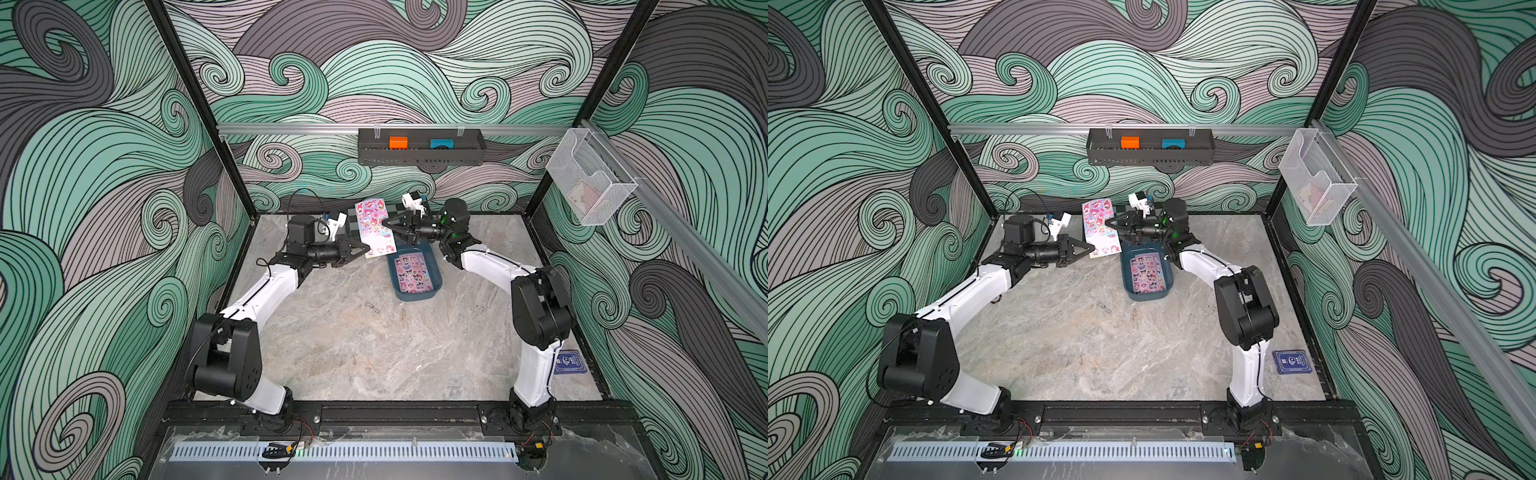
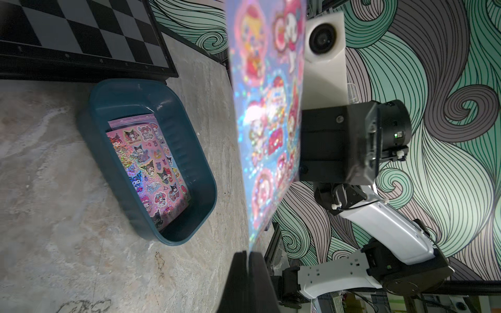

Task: Take the stickers out of the storage box
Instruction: Place the sticker at the center of the board.

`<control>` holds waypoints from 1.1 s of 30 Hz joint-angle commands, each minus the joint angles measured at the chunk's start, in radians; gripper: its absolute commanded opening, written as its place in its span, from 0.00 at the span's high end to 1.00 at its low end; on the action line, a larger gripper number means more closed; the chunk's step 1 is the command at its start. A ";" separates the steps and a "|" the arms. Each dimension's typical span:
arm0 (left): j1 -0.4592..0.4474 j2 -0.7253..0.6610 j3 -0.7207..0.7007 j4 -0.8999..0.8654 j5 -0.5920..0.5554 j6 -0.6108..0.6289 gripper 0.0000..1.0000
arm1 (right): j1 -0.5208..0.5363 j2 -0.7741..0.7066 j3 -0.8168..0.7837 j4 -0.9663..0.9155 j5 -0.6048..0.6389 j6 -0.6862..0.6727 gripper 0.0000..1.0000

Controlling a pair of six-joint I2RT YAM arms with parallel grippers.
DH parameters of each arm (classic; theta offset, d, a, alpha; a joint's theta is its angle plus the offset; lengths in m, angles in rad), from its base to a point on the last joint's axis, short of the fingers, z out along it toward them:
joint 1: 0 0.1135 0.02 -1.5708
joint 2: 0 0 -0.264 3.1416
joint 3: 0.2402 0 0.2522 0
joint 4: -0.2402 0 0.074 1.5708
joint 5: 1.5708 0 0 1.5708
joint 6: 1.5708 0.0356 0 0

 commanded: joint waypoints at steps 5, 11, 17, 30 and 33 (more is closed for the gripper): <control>0.024 -0.040 -0.017 -0.058 -0.013 0.052 1.00 | 0.049 0.015 0.138 -0.409 0.060 -0.287 0.87; 0.045 -0.058 -0.022 -0.154 -0.090 0.090 0.98 | 0.083 0.044 0.222 -0.590 0.124 -0.401 1.00; 0.074 -0.083 -0.042 -0.307 -0.306 0.101 0.71 | 0.140 0.117 0.277 -0.598 0.184 -0.394 1.00; 0.324 -0.280 -0.401 -0.204 -0.616 -0.077 0.58 | 0.373 0.452 0.612 -0.638 0.376 -0.341 1.00; 0.342 -0.400 -0.488 -0.194 -0.755 -0.097 0.59 | 0.413 0.567 0.770 -0.704 0.417 -0.348 1.00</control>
